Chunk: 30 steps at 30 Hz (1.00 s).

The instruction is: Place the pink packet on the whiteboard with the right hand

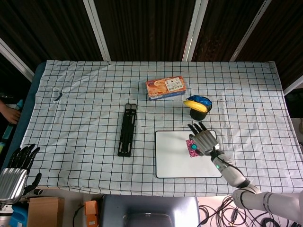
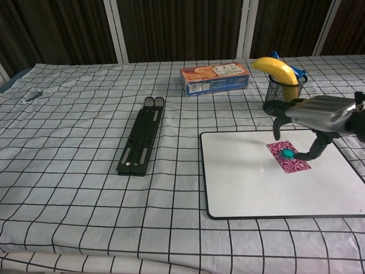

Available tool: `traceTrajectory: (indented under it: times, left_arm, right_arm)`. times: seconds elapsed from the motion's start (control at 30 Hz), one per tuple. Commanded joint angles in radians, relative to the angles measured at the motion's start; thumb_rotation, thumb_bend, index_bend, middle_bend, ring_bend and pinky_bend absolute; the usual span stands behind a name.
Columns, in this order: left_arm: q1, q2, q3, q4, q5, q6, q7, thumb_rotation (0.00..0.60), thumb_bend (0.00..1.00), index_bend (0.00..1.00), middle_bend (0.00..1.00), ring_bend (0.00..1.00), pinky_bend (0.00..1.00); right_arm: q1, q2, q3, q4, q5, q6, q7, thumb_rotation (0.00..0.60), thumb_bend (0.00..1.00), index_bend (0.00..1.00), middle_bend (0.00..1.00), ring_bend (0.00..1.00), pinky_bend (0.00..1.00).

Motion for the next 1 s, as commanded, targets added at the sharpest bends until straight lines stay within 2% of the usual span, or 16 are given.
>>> traceTrajectory:
  times: [0.03, 0.2, 0.4, 0.5, 0.63, 0.8, 1.0]
  left_arm:
    - [0.0, 0.001, 0.001, 0.0, 0.001, 0.001, -0.001, 0.6, 0.41, 0.0, 0.0, 0.0, 0.0]
    - [0.004, 0.001, 0.002, 0.001, 0.005, 0.007, -0.003, 0.6, 0.41, 0.0, 0.0, 0.0, 0.0]
    - [0.009, 0.0, 0.004, 0.002, 0.015, 0.019, -0.002, 0.6, 0.41, 0.0, 0.0, 0.0, 0.0]
    - [0.008, 0.0, 0.008, 0.003, 0.023, 0.018, -0.001, 0.6, 0.41, 0.0, 0.0, 0.0, 0.0]
    - [0.008, -0.001, 0.01, 0.005, 0.029, 0.018, 0.001, 0.6, 0.41, 0.0, 0.0, 0.0, 0.0]
    - [0.003, -0.005, 0.014, 0.004, 0.038, 0.007, 0.011, 0.6, 0.41, 0.0, 0.0, 0.0, 0.0]
    - [0.005, -0.005, 0.013, 0.0, 0.032, 0.009, 0.017, 0.6, 0.41, 0.0, 0.0, 0.0, 0.0]
  right_arm:
    - [-0.005, 0.013, -0.002, -0.019, -0.01, 0.017, 0.01, 0.6, 0.25, 0.21, 0.0, 0.0, 0.0]
    - [-0.056, 0.09, -0.012, -0.107, -0.097, 0.123, 0.08, 0.6, 0.25, 0.16, 0.0, 0.0, 0.0]
    - [-0.232, 0.266, -0.09, -0.24, -0.261, 0.396, 0.201, 0.6, 0.25, 0.06, 0.0, 0.0, 0.0]
    - [-0.357, 0.319, -0.134, -0.236, -0.285, 0.546, 0.288, 0.6, 0.25, 0.01, 0.0, 0.0, 0.0]
    - [-0.509, 0.304, -0.154, -0.138, -0.255, 0.69, 0.449, 0.6, 0.25, 0.0, 0.0, 0.0, 0.0]
    - [-0.535, 0.295, -0.132, -0.093, -0.236, 0.681, 0.5, 0.6, 0.25, 0.0, 0.0, 0.0, 0.0]
    - [-0.543, 0.288, -0.133, -0.088, -0.278, 0.667, 0.482, 0.6, 0.25, 0.0, 0.0, 0.0, 0.0]
